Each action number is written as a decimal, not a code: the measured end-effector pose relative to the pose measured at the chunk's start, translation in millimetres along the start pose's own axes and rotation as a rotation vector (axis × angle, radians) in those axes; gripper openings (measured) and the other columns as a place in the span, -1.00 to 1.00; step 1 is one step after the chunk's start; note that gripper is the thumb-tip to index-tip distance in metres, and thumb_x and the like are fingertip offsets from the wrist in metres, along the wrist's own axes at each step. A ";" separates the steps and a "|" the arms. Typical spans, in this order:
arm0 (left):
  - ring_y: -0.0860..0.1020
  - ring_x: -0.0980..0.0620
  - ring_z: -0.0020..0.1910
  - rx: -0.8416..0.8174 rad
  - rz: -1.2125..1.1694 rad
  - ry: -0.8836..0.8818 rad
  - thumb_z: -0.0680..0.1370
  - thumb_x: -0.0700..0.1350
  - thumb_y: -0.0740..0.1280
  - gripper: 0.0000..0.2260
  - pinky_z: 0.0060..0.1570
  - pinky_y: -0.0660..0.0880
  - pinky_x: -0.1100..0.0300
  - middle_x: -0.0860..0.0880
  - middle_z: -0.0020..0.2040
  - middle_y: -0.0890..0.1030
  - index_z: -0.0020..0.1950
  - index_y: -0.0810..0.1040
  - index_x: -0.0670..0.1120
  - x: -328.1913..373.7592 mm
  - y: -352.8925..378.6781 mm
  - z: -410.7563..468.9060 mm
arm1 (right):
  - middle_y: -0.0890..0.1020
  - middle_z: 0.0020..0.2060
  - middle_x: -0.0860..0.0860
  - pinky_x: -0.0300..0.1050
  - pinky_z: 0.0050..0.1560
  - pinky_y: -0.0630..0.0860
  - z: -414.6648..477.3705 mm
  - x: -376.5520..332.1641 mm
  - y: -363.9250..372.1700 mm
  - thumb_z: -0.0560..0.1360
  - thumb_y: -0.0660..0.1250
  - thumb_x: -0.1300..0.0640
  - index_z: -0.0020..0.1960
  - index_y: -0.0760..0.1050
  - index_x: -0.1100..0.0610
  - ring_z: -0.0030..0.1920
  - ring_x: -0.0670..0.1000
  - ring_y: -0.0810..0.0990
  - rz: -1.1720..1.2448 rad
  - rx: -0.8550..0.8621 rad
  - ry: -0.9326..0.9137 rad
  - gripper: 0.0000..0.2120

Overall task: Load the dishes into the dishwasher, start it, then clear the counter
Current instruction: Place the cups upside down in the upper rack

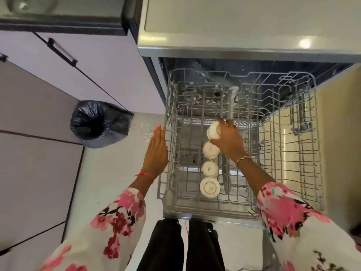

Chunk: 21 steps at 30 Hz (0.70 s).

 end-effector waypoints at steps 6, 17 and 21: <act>-0.06 -0.19 0.54 0.000 -0.138 -0.047 0.39 -0.55 0.01 -0.32 0.47 -0.15 0.20 -0.29 0.53 -0.06 0.49 -0.12 -0.35 -0.6 14.2 0.8 | 0.23 0.39 0.19 0.16 0.14 0.49 24.9 1.2 26.3 0.41 0.42 0.01 0.47 0.12 0.07 0.37 0.23 0.28 -0.098 -0.053 -0.020 -0.25; 0.03 -0.20 0.53 0.046 -0.183 -0.072 0.40 -0.57 0.01 -0.34 0.49 0.01 0.10 -0.29 0.52 0.04 0.50 -0.04 -0.34 -2.1 13.2 2.7 | 0.18 0.42 0.27 0.14 0.29 0.35 44.6 2.1 55.8 0.44 0.40 0.03 0.48 0.08 0.13 0.42 0.27 0.19 -0.200 -0.136 0.032 -0.25; 0.04 -0.20 0.53 0.046 -0.169 -0.077 0.43 -0.56 0.03 -0.36 0.48 -0.02 0.10 -0.29 0.52 0.04 0.50 -0.04 -0.33 -2.4 13.7 2.2 | 0.19 0.41 0.28 0.12 0.30 0.32 45.1 0.8 57.9 0.45 0.40 0.02 0.49 0.06 0.15 0.42 0.27 0.18 -0.188 -0.135 0.050 -0.24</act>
Point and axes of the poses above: each hand's wrist, its own z-axis towards the middle knuckle, its own y-axis out of the palm, x = y × z, the point moved 10 cm from there along z, towards the middle knuckle
